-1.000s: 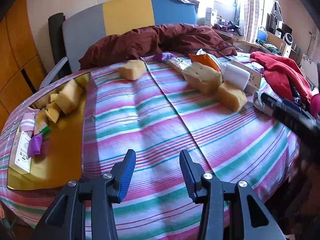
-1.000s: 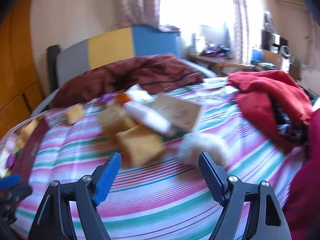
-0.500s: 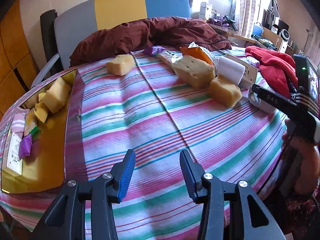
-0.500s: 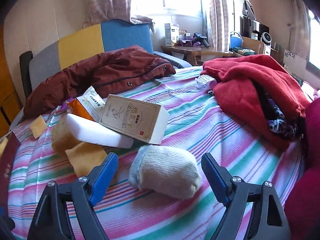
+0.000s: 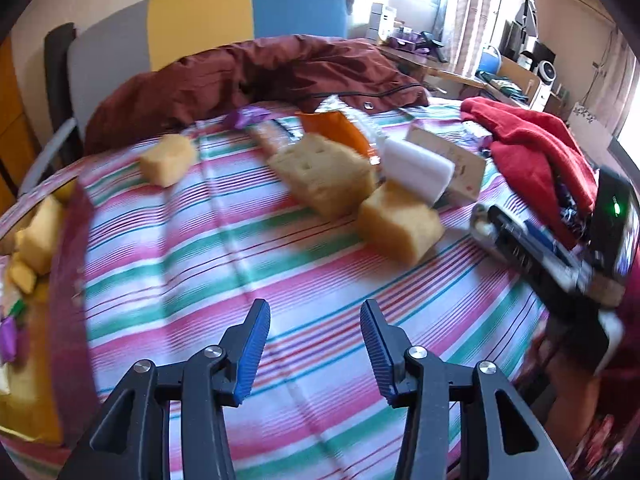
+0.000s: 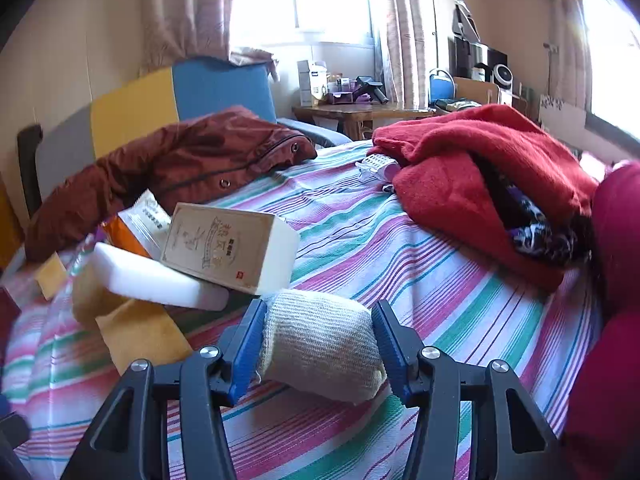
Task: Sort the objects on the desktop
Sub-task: 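Grasp the grey knit sock with the right tool while the left tool grasps a yellow sponge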
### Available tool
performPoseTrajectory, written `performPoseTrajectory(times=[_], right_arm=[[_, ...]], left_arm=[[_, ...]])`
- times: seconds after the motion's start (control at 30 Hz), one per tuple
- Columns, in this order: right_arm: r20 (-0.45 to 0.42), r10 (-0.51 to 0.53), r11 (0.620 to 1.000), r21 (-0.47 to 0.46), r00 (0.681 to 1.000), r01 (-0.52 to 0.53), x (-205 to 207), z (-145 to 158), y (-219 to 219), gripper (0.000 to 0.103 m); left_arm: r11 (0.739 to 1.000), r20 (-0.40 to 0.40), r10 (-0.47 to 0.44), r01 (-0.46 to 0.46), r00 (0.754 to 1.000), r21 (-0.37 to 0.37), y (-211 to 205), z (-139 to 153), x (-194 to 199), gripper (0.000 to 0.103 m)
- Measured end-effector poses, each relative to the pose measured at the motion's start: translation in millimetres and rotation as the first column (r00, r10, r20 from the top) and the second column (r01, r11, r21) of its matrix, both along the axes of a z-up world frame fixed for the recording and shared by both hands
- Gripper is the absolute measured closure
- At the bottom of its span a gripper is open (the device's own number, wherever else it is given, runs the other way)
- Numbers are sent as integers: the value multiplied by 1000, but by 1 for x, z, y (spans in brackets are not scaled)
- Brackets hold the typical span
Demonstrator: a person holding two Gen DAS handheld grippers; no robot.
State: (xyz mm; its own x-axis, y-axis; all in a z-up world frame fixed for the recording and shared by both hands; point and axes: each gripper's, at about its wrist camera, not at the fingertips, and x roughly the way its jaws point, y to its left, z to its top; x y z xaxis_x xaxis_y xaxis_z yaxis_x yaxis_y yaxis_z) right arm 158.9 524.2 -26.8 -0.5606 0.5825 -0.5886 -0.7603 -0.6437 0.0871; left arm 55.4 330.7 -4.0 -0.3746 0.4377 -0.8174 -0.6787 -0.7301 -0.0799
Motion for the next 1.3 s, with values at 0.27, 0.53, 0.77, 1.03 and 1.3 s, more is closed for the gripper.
performPoseTrajectory(times=[0.27, 0.53, 0.77, 1.03, 1.3], right_arm=[[-17, 7, 1000, -12, 1000, -8, 1, -3, 4, 47], [-31, 8, 1000, -13, 999, -8, 2, -5, 4, 46], [-39, 8, 1000, -17, 999, -8, 2, -6, 4, 46], [-40, 7, 1000, -17, 999, -8, 2, -6, 4, 46], [-33, 7, 1000, -5, 999, -8, 1, -6, 2, 45]], left_arm=[[997, 153, -15, 3, 988, 81, 63, -13, -22, 53], [989, 263, 52, -86, 963, 122, 100, -28, -48, 38], [990, 199, 42, -68, 979, 127, 100, -42, -53, 33], [986, 123, -56, 36, 991, 163, 79, -45, -37, 52], [982, 96, -11, -7, 995, 189, 38, -43, -31, 52]])
